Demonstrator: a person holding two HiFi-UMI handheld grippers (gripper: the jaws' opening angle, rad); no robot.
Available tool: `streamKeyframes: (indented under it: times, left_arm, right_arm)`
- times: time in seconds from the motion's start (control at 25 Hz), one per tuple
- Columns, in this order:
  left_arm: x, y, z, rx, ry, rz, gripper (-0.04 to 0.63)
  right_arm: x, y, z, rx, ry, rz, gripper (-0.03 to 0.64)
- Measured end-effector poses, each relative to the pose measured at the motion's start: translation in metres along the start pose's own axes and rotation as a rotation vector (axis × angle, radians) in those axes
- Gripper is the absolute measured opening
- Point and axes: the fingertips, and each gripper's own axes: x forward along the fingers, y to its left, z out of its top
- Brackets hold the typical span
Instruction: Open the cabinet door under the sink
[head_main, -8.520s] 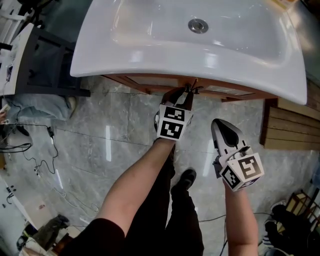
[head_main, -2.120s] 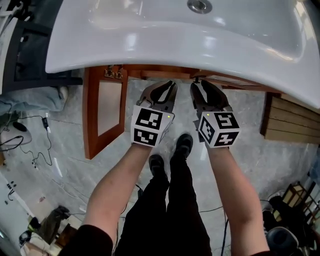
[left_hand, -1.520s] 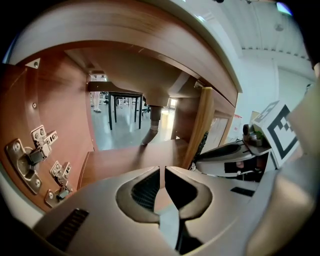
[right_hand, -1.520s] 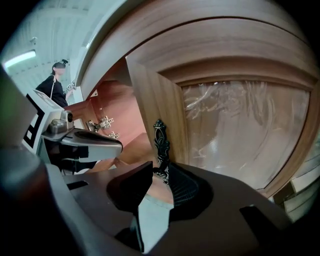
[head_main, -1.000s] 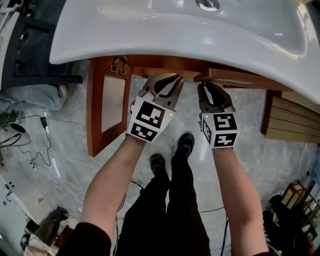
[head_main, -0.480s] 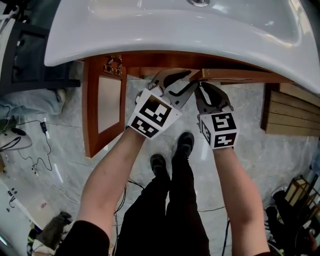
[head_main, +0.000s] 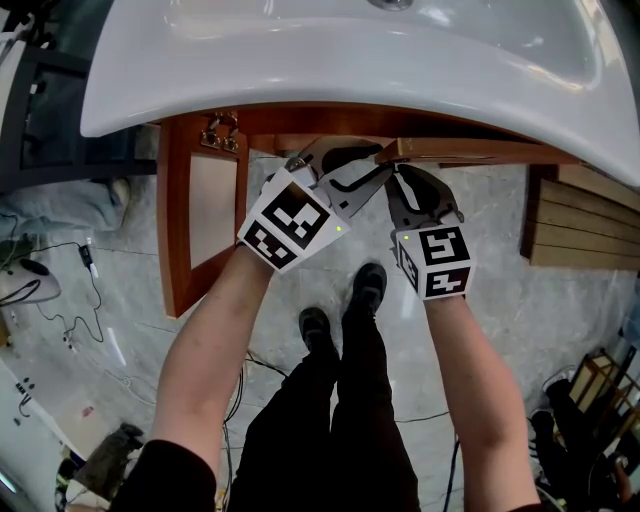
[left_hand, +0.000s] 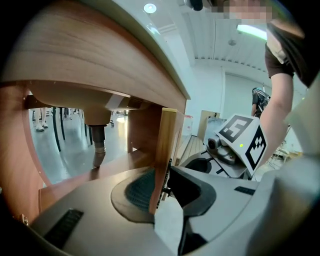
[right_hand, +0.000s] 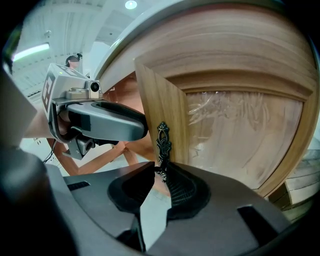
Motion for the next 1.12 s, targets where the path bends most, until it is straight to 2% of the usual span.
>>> streamKeyframes:
  times: [0.12, 0.16, 0.2, 0.24, 0.28, 0.36, 0.48, 0.56, 0.68, 0.8, 0.96, 1.12]
  left_arm:
    - [0.006, 0.002, 0.003, 0.012, 0.004, 0.002, 0.106]
    - [0.008, 0.005, 0.005, 0.010, 0.000, 0.008, 0.106]
    - [0.009, 0.007, 0.007, 0.003, -0.009, 0.006, 0.115]
    - [0.010, 0.008, 0.010, -0.009, -0.022, -0.011, 0.135]
    - [0.010, 0.006, 0.013, -0.025, -0.037, -0.041, 0.023]
    - [0.013, 0.000, 0.014, -0.048, -0.049, -0.079, 0.018]
    - [0.011, 0.010, 0.003, -0.059, -0.036, -0.017, 0.020]
    - [0.002, 0.025, -0.006, -0.080, -0.031, 0.035, 0.020]
    - [-0.010, 0.044, -0.013, -0.113, -0.033, 0.109, 0.020]
    - [-0.016, 0.058, -0.017, -0.142, -0.033, 0.165, 0.020]
    - [-0.017, 0.060, -0.023, -0.133, -0.009, 0.183, 0.020]
    - [-0.018, 0.062, -0.031, -0.122, 0.014, 0.191, 0.020]
  right_arm:
    - [-0.002, -0.001, 0.001, -0.006, -0.003, 0.004, 0.083]
    - [-0.003, 0.005, 0.001, -0.014, -0.002, 0.030, 0.073]
    - [-0.004, 0.020, -0.001, -0.035, 0.006, 0.080, 0.009]
    - [-0.004, 0.042, -0.005, -0.073, 0.021, 0.142, 0.009]
    - [-0.004, 0.068, -0.010, -0.117, 0.037, 0.199, 0.011]
    - [-0.004, 0.101, -0.021, -0.125, 0.054, 0.254, 0.012]
    - [-0.002, 0.079, -0.028, 0.011, 0.043, 0.171, 0.014]
    - [-0.001, 0.050, -0.028, 0.048, 0.025, 0.097, 0.015]
    - [0.000, 0.022, -0.022, 0.045, 0.019, 0.042, 0.032]
    - [0.004, 0.006, -0.012, 0.045, 0.008, 0.010, 0.078]
    - [0.015, -0.004, 0.001, 0.053, -0.012, -0.007, 0.123]
    - [0.024, -0.008, 0.008, 0.066, -0.026, -0.034, 0.130]
